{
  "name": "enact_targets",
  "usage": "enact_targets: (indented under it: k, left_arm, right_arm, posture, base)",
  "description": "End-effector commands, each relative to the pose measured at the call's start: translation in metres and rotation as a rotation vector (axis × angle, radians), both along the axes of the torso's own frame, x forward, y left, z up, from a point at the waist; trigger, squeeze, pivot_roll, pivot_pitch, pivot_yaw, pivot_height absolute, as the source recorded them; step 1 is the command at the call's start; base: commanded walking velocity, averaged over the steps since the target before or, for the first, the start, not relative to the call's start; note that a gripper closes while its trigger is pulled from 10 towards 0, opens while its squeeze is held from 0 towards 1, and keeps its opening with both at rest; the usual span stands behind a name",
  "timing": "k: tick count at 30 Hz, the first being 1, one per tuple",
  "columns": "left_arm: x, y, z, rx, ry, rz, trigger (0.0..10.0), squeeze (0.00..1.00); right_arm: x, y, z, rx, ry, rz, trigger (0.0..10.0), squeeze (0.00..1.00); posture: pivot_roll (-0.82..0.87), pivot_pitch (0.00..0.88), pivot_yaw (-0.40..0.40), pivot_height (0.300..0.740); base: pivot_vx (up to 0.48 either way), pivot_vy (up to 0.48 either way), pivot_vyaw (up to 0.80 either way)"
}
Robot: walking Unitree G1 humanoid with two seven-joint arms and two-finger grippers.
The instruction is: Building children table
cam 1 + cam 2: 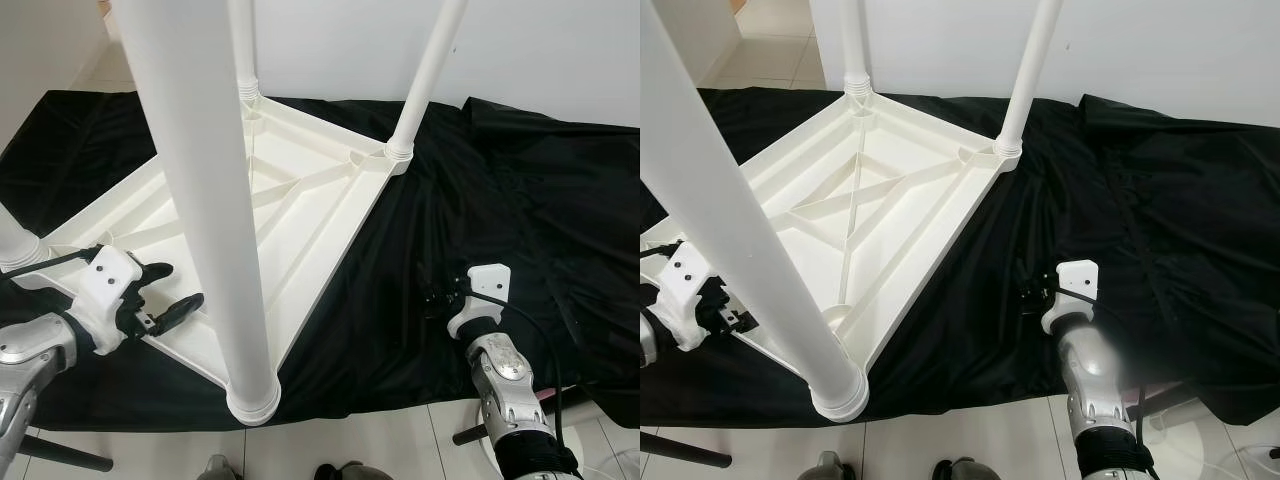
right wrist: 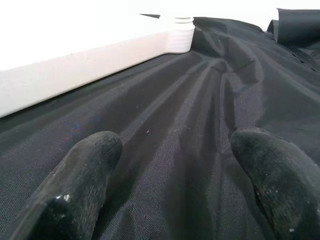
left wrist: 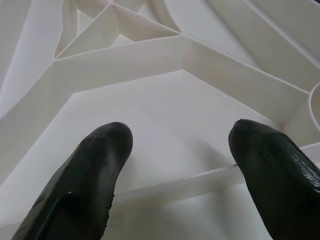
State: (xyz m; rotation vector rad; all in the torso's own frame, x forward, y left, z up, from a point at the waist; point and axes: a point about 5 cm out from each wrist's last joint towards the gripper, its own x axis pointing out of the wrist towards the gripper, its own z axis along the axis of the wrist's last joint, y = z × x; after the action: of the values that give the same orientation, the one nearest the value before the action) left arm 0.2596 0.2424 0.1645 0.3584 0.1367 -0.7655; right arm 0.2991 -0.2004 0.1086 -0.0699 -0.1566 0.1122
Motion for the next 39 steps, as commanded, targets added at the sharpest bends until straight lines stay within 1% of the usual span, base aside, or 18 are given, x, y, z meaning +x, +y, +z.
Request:
enact_targets:
  k: [1, 4, 6, 8, 11, 13, 15, 17, 21, 23, 27, 31, 32, 36, 37, 39]
  left_arm:
    - [-0.013, 0.000, -0.003, 0.031, 0.132, -0.224, 10.0, 0.00]
    - [-0.014, 0.003, -0.001, 0.048, 0.133, -0.234, 10.0, 0.00]
    - [-0.016, 0.005, 0.004, 0.081, 0.134, -0.263, 10.0, 0.00]
    - [-0.016, 0.006, 0.006, 0.094, 0.132, -0.271, 10.0, 0.00]
    - [-0.016, 0.006, 0.009, 0.096, 0.131, -0.276, 10.0, 0.00]
    - [-0.016, 0.007, 0.016, 0.102, 0.134, -0.296, 10.0, 0.00]
    - [-0.021, 0.002, 0.015, 0.112, 0.156, -0.341, 10.0, 0.00]
    - [-0.023, 0.000, 0.013, 0.119, 0.172, -0.359, 10.0, 0.00]
    - [-0.028, -0.005, 0.005, 0.167, 0.204, -0.396, 10.0, 0.00]
    - [-0.029, -0.008, 0.002, 0.177, 0.215, -0.415, 10.0, 0.00]
    - [-0.028, -0.011, -0.001, 0.207, 0.222, -0.438, 10.0, 0.00]
    - [-0.020, -0.011, -0.011, 0.288, 0.223, -0.458, 10.0, 0.00]
    - [-0.016, -0.012, -0.013, 0.297, 0.217, -0.458, 10.0, 0.00]
    - [-0.012, -0.014, -0.015, 0.312, 0.213, -0.459, 10.0, 0.00]
    - [-0.008, -0.015, -0.018, 0.326, 0.211, -0.468, 10.0, 0.00]
    - [-0.007, -0.015, -0.019, 0.330, 0.210, -0.470, 10.0, 0.00]
  right_arm:
    - [-0.004, -0.003, -0.005, -0.021, 0.028, -0.001, 10.0, 0.00]
    - [-0.004, -0.002, -0.005, -0.026, 0.030, 0.002, 10.0, 0.00]
    - [-0.004, 0.000, -0.005, -0.021, 0.033, 0.003, 10.0, 0.00]
    - [-0.004, 0.001, -0.005, -0.016, 0.034, 0.003, 10.0, 0.00]
    - [-0.005, 0.001, -0.005, -0.016, 0.036, 0.004, 10.0, 0.00]
    - [-0.005, 0.000, -0.006, -0.016, 0.043, 0.002, 10.0, 0.00]
    - [-0.005, -0.001, -0.006, -0.018, 0.045, 0.001, 10.0, 0.00]
    - [-0.005, -0.001, -0.006, -0.019, 0.044, 0.000, 10.0, 0.00]
    - [-0.004, -0.001, -0.004, -0.019, 0.041, -0.002, 10.0, 0.00]
    - [-0.003, -0.001, -0.004, -0.018, 0.040, -0.003, 10.0, 0.00]
    - [-0.002, -0.001, -0.003, -0.020, 0.039, 0.001, 10.0, 0.00]
    - [0.001, -0.001, 0.000, -0.026, 0.036, 0.006, 10.0, 0.00]
    - [0.001, -0.001, 0.001, -0.026, 0.035, 0.006, 10.0, 0.00]
    - [0.002, 0.000, 0.001, -0.028, 0.032, 0.007, 10.0, 0.00]
    - [0.002, 0.000, 0.002, -0.029, 0.029, 0.005, 10.0, 0.00]
    - [0.002, 0.000, 0.002, -0.029, 0.029, 0.004, 10.0, 0.00]
  posture:
    - [0.04, 0.112, -0.065, 0.740]
    - [0.04, 0.112, -0.064, 0.740]
    - [0.04, 0.112, -0.065, 0.740]
    - [0.04, 0.110, -0.066, 0.740]
    - [0.04, 0.110, -0.065, 0.740]
    - [0.04, 0.107, -0.064, 0.740]
    - [0.04, 0.106, -0.064, 0.740]
    - [0.04, 0.105, -0.063, 0.740]
    - [0.04, 0.102, -0.062, 0.740]
    - [0.04, 0.101, -0.067, 0.740]
    - [0.04, 0.102, -0.067, 0.740]
    - [0.04, 0.105, -0.068, 0.740]
    - [0.04, 0.106, -0.064, 0.740]
    - [0.03, 0.108, -0.063, 0.740]
    - [0.03, 0.111, -0.059, 0.740]
    - [0.03, 0.111, -0.059, 0.740]
  base:
    - [0.000, 0.000, 0.00]
    - [0.000, 0.000, 0.00]
    - [0.000, 0.000, 0.00]
    - [0.000, 0.000, 0.00]
    - [0.000, 0.000, 0.00]
    - [0.000, 0.000, 0.00]
    - [0.000, 0.000, 0.00]
    - [0.000, 0.000, 0.00]
    - [0.000, 0.000, 0.00]
    - [0.000, 0.000, 0.00]
    - [0.000, 0.000, 0.00]
    - [0.000, 0.000, 0.00]
    - [0.000, 0.000, 0.00]
    - [0.000, 0.000, 0.00]
    - [0.000, 0.000, 0.00]
    - [0.000, 0.000, 0.00]
